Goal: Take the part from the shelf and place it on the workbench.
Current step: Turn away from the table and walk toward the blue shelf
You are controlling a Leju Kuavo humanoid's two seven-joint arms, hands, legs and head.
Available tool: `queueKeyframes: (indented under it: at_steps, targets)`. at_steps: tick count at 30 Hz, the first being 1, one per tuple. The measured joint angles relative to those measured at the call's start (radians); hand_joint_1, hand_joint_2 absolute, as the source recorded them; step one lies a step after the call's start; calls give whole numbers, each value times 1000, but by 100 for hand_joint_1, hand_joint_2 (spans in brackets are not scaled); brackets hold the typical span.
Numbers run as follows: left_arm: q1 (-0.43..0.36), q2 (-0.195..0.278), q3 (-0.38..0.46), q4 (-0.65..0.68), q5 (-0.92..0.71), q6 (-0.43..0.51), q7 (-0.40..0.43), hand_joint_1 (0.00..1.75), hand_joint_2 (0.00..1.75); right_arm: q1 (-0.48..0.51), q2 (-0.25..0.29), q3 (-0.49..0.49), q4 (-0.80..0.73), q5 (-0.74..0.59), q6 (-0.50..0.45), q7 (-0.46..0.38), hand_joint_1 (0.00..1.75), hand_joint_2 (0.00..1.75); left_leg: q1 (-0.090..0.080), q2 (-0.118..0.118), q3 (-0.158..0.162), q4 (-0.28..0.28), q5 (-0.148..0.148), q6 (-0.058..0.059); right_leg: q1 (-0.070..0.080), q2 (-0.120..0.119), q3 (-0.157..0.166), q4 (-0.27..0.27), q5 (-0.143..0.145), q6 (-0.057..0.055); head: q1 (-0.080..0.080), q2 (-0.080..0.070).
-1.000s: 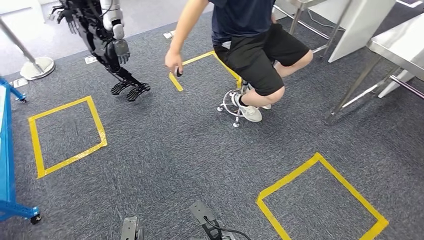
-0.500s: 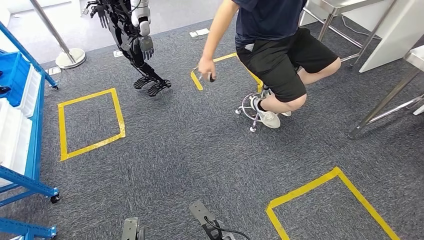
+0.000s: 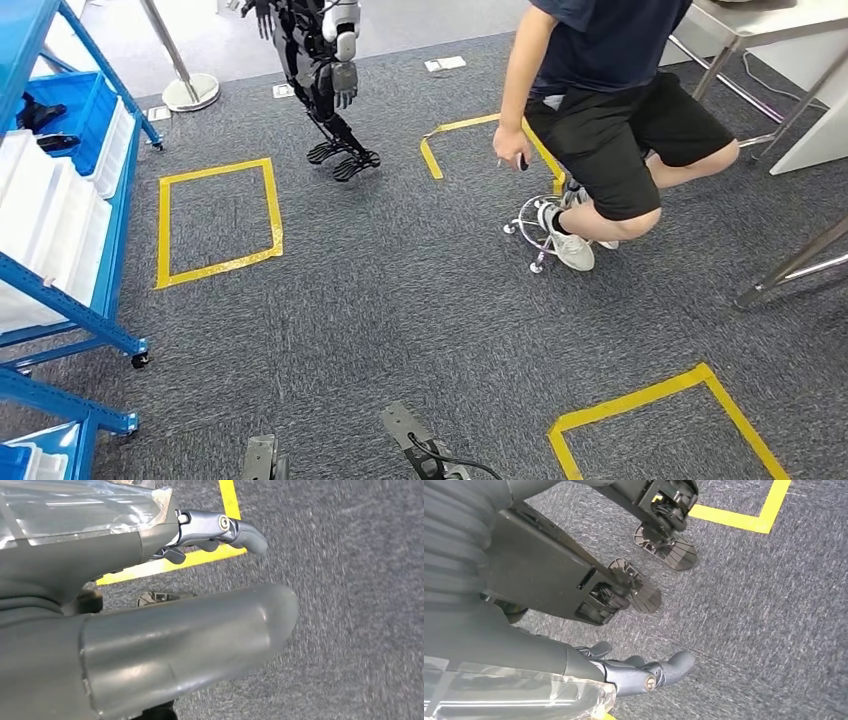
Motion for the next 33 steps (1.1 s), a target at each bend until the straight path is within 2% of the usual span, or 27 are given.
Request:
queueKeyframes:
  at_steps: [2, 4, 5, 6, 7, 9, 10, 11, 13, 14, 16, 18, 19, 20, 21, 22, 23, 25, 26, 27, 29, 30, 31, 33]
  targets:
    - [-1, -1, 0, 0, 0, 0, 0, 0, 0, 0, -1, 0, 0, 0, 0, 0, 0, 175, 5, -16, 3, -6, 8, 11, -3, 39, -39, 87, -45, -2, 1, 0]
    - [-1, -2, 1, 0, 0, 0, 0, 0, 0, 1, -2, 0, 1, 0, 0, 0, 0, 175, 5, -35, 1, -6, 9, 15, -3, 58, -103, 221, -96, -6, 2, 0]
    - [0, -2, 1, 0, 2, -5, -3, 0, 0, 1, -3, 0, 1, -1, 4, 2, 0, 175, 5, -45, 0, -6, 9, 15, -4, 60, -124, 262, -106, -3, 1, 0]
    - [2, 0, 3, 0, 11, -19, -12, 0, 0, 6, -12, 0, 3, -4, 19, 2, 0, 175, 5, -56, 0, -5, 9, 15, -4, 62, -128, 266, -100, 4, 1, 0]
    - [6, 5, 10, 0, 23, -52, -29, 0, 0, 14, -38, 0, 6, -10, 58, -16, 0, 175, 6, -68, 2, -5, 9, 15, -6, 64, -109, 226, -79, 13, 1, 0]
    - [23, 27, 41, -5, 35, -148, -63, 0, 0, 54, -137, 0, 23, -29, 186, -111, 0, 175, 8, -98, 6, -2, 7, 11, -15, 86, -36, 80, -24, 34, 0, 0]
    - [34, 40, 64, -11, 27, -192, -69, 0, 0, 78, -202, -1, 36, -39, 244, -171, 0, 175, 6, -114, 5, 0, 5, 7, -18, 97, -4, 22, -5, 37, 1, 0]
    - [48, 52, 90, -18, 5, -221, -65, 0, 0, 102, -262, -2, 50, -47, 279, -216, 0, 175, 5, -127, 3, 3, 4, 3, -19, 105, 15, -11, 3, 36, 1, 0]
    - [77, 68, 149, -36, -57, -246, -43, 0, 0, 133, -357, -5, 76, -60, 289, -241, 0, 175, 4, -140, -3, 3, 4, -6, -14, 101, 20, -19, 7, 23, 1, 0]
    - [90, 71, 182, -47, -96, -254, -29, 0, 0, 139, -387, -6, 84, -66, 279, -231, 0, 175, 7, -133, -6, 5, 2, -10, -16, 98, 20, -20, 9, 17, 1, 0]
    - [105, 62, 249, -72, -170, -269, -2, 0, 0, 141, -430, -9, 92, -82, 243, -198, 0, 175, 8, -86, -23, 45, -27, -17, -18, 89, 21, -25, 13, 2, -2, 0]
    - [111, 40, 319, -103, -236, -289, 24, 0, 0, 141, -470, -14, 97, -106, 201, -167, 0, 175, 8, -38, -76, 158, -91, -24, -18, 69, 23, -26, 11, -9, -7, 0]
    - [117, 29, 355, -121, -266, -302, 38, 0, 0, 141, -496, -17, 99, -120, 179, -155, 0, 175, 9, -30, -111, 226, -122, -27, -16, 57, 23, -26, 10, -12, -8, 0]
    - [125, 18, 391, -140, -293, -316, 50, 0, 0, 138, -524, -23, 102, -134, 158, -146, 0, 175, 10, -27, -136, 275, -137, -28, -15, 44, 23, -26, 10, -12, -8, 0]
    - [135, 8, 428, -158, -319, -332, 61, 0, 0, 132, -556, -30, 106, -149, 137, -139, 0, 175, 11, -25, -144, 292, -135, -28, -15, 33, 23, -26, 9, -12, -8, 0]
    - [146, -1, 464, -176, -343, -349, 69, 0, 0, 125, -588, -37, 109, -164, 121, -135, 0, 175, 12, -21, -130, 267, -114, -27, -14, 24, 24, -26, 9, -12, -8, 0]
    - [155, -9, 500, -192, -369, -367, 74, 0, 0, 116, -618, -44, 111, -175, 113, -135, 0, 175, 13, -12, -98, 208, -82, -24, -14, 16, 25, -26, 9, -12, -7, 0]
    - [161, -24, 573, -216, -425, -407, 73, 0, 0, 96, -667, -52, 114, -185, 122, -140, 0, 175, 10, 22, -24, 72, -33, -18, -10, 3, 27, -25, 6, -7, -7, 0]
    - [159, -32, 609, -222, -453, -425, 67, 0, 0, 87, -685, -53, 115, -184, 132, -142, 0, 175, 6, 33, -3, 32, -23, -14, -7, -3, 29, -25, 5, -3, -6, 0]
    - [156, -41, 645, -226, -480, -441, 59, 0, 0, 79, -696, -53, 116, -182, 141, -143, 0, 175, 2, 36, 5, 14, -22, -10, -5, -9, 30, -25, 3, 3, -6, 0]
    - [153, -58, 714, -228, -522, -463, 41, 0, 0, 66, -704, -52, 116, -177, 152, -137, 0, 175, -4, 18, 6, 10, -18, 2, -4, -21, 35, -29, 2, 16, -5, 0]
    - [153, -67, 743, -228, -537, -469, 34, 0, 0, 63, -703, -51, 115, -175, 155, -132, 0, 175, -4, 10, 10, 3, -13, 9, -7, -17, 34, -24, -2, 21, -5, 0]
    - [151, -75, 767, -228, -548, -473, 29, 0, 0, 61, -701, -49, 115, -174, 157, -128, 0, 175, -2, 2, 14, -3, -8, 16, -9, -5, 27, -6, -15, 23, -5, 0]
    - [146, -88, 805, -228, -559, -476, 24, 0, 0, 61, -700, -46, 114, -173, 156, -123, 0, 175, 1, -16, 17, -12, 0, 26, -13, 36, -18, 95, -65, 17, -4, 0]
